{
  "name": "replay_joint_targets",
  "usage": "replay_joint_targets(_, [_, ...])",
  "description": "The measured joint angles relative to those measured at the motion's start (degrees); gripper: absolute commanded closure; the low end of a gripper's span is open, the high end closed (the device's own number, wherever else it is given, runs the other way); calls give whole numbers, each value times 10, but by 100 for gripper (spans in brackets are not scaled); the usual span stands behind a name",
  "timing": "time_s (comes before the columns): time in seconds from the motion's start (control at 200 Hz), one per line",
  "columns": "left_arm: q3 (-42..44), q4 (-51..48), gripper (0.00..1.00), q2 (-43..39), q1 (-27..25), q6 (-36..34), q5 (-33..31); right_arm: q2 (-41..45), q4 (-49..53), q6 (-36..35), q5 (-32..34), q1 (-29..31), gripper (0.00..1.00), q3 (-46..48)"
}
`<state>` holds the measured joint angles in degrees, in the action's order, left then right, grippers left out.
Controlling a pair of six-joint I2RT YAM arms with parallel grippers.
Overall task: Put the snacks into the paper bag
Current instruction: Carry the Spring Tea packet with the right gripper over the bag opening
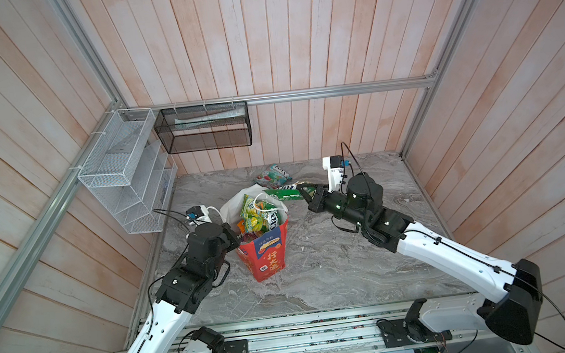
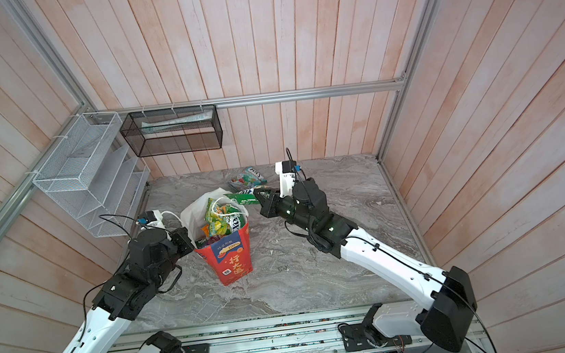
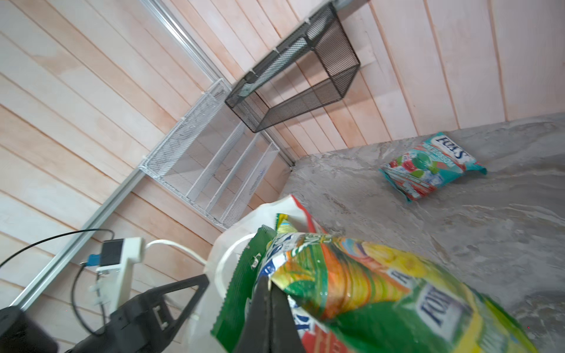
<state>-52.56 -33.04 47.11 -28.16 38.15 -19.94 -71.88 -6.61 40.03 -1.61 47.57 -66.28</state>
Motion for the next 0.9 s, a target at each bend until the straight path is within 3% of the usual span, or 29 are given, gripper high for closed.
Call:
replay_joint_targets(0.295, [0,0,100,0,0,-2,0,-10,41,-40,75,76,100,-148])
replay_joint_targets(0.545, [0,0,100,0,0,-4,1,-84,71,-73,124,155,100,-243])
replay_joint_targets(0.9, [7,-2,100,-13,0,-3,0,-165,75,-71,127,184,100,-274])
